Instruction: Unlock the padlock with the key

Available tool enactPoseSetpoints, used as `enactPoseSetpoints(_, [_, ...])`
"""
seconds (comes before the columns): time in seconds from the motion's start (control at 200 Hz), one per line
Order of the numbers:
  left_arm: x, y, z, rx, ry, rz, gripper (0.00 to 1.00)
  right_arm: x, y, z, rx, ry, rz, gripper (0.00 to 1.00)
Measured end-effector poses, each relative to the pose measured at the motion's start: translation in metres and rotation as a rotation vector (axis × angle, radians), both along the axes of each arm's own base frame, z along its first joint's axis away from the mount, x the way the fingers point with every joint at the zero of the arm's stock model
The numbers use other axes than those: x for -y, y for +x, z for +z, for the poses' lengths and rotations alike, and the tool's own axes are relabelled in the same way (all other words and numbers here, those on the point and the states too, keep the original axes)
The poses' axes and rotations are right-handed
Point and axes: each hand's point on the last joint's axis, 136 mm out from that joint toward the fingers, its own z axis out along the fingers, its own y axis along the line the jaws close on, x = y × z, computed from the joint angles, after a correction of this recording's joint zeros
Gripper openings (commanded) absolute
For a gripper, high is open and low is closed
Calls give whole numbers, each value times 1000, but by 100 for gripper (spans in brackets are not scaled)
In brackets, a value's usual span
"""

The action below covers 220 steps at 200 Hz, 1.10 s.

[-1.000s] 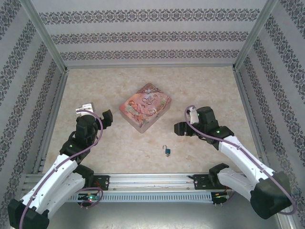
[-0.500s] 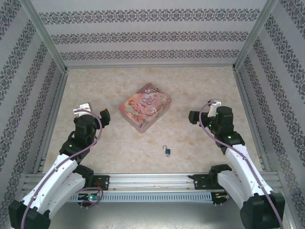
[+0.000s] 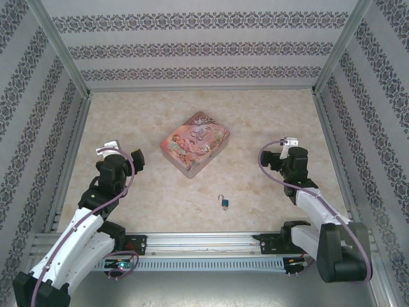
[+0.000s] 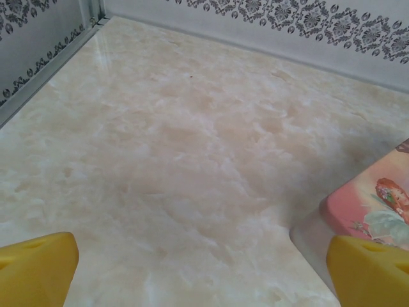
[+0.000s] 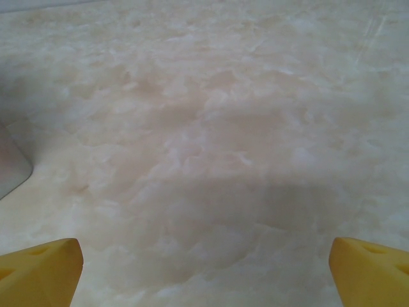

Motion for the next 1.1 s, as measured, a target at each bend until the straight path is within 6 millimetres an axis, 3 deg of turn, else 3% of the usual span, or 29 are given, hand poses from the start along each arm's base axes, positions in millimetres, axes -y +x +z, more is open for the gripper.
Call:
enactPoseSetpoints(0.14, [-3, -1, -2, -10, 2, 8, 99, 3, 6, -9, 26, -26, 4, 98])
enactPoseSetpoints(0.485, [-9, -3, -11, -33, 23, 20, 99, 5, 34, 8, 182, -63, 23, 98])
enactPoseSetpoints(0.844, [-18, 5, -27, -56, 150, 5, 99, 1, 49, -19, 188, -36, 63, 98])
enactPoseSetpoints(1.099, [-23, 16, -26, 2, 192, 14, 99, 4, 63, -3, 220, -37, 56, 99])
